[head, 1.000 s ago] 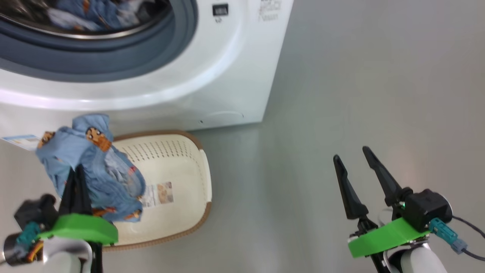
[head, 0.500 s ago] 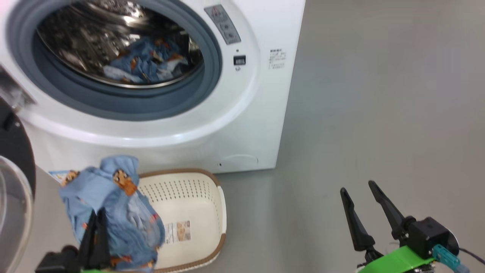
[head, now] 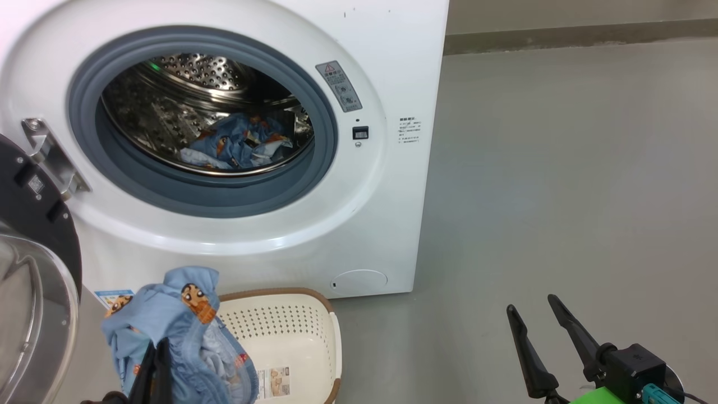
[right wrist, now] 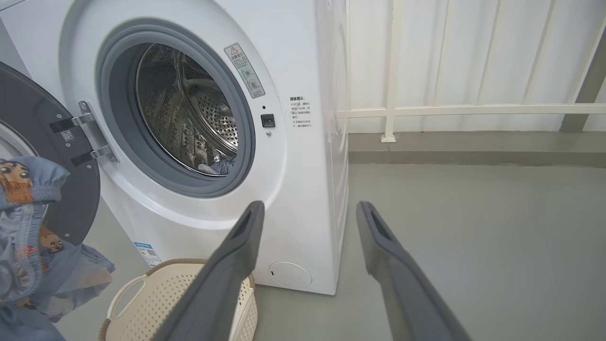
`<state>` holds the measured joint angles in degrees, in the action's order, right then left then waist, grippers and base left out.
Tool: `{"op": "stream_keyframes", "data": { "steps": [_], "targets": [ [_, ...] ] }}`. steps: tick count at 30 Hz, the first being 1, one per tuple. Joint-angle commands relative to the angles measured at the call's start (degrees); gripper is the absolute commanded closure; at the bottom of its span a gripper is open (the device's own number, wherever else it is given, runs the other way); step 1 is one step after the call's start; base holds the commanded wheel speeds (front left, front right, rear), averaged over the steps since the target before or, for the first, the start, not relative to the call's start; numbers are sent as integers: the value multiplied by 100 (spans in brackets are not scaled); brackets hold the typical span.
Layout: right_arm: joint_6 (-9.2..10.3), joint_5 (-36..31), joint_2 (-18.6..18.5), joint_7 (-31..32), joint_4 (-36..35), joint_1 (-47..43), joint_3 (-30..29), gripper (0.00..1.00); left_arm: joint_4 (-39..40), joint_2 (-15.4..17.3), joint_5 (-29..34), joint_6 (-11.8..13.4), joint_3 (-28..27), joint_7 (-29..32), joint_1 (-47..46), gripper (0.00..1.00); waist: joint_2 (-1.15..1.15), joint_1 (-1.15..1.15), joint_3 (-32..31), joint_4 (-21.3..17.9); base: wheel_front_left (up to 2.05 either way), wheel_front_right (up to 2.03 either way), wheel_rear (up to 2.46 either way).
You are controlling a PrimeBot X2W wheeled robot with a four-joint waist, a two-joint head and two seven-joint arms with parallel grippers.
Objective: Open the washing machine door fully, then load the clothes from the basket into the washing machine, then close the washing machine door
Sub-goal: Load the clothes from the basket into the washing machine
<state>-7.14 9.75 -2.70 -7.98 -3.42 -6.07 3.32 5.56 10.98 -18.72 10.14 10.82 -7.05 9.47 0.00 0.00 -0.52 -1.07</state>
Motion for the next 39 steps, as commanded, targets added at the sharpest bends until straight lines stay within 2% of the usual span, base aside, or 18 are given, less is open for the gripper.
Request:
{"op": "stream_keyframes", "data": {
  "steps": [1,26,34,39],
  "targets": [
    [-35,12,-18,14,-192,70,160,0,219,118,83,76,-203,13,-118,100,0,0,-26,5,0,0,0],
    [-35,-11,-18,77,-260,13,141,0,175,81,-79,151,-186,-16,-145,100,0,0,20,104,0,0,0],
    [-35,-40,-18,91,-349,120,204,0,-296,-13,-248,27,-184,-138,-574,100,0,0,285,48,0,0,0],
    [-35,-54,-18,89,-430,277,229,0,-935,-106,-423,-250,-115,-240,-1274,100,0,0,674,-31,0,0,0]
  ]
}}
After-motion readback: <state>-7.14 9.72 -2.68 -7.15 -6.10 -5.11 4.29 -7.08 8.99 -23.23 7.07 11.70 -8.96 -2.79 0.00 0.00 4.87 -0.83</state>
